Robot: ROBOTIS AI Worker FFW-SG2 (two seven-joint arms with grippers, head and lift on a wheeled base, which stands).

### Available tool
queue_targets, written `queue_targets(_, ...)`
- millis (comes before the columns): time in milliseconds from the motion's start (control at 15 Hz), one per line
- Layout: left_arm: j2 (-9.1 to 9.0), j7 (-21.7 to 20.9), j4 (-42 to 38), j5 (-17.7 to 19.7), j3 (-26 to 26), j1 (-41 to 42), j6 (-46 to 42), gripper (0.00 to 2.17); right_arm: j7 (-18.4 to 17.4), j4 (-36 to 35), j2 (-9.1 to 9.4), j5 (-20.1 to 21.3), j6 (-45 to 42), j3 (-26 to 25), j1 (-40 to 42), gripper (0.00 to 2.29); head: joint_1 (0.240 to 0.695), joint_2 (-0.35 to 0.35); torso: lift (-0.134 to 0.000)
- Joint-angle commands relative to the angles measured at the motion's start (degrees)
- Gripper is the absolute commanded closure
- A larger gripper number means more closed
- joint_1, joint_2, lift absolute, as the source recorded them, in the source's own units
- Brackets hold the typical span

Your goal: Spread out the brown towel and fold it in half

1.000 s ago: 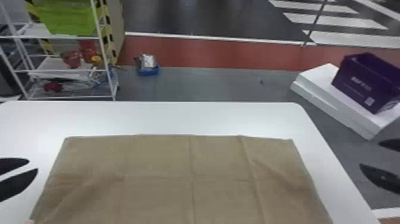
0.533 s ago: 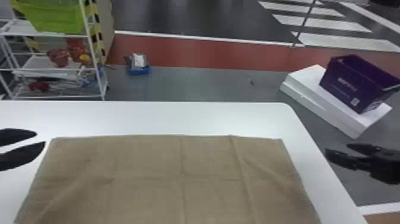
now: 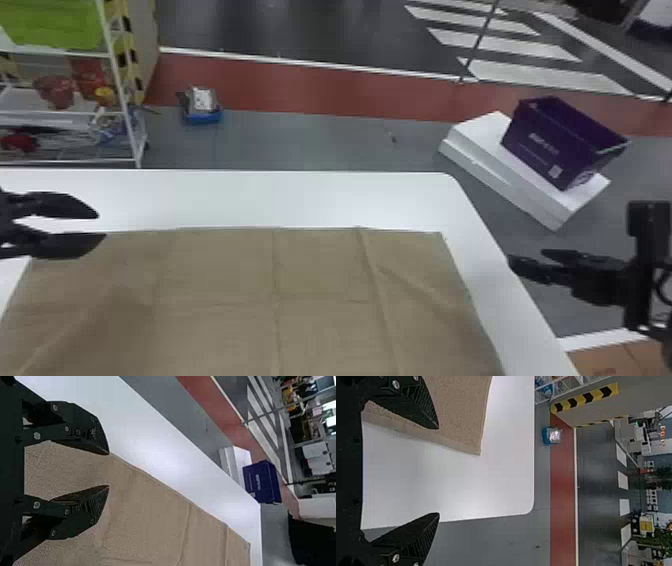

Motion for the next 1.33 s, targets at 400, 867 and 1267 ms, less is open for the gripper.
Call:
queue_targets(400,0.28,2.07,19.11,-7.62,-4.72,-12.47,-6.88,0.93,-0.54,0.35,0.07,-0.21,-0.9,-1.19,2.44,0.12,0.695,-0.281,-0.124)
queue_targets(867,1.87,5.49,26.14,-13.77,-5.42,-14.41,-13.56,0.83,-0.54,0.44,0.07,-0.38,-0.9,-2.16,2.79,0.12,0.695,-0.259,-0.124)
queue_targets(1267,4.77,6.29,31.5,-16.93,-5.51,-16.25,-17.78,0.83,-0.54,0.44,-0.01,-0.47,-1.42,-2.69,3.67,0.12,0.695,-0.234,-0.124)
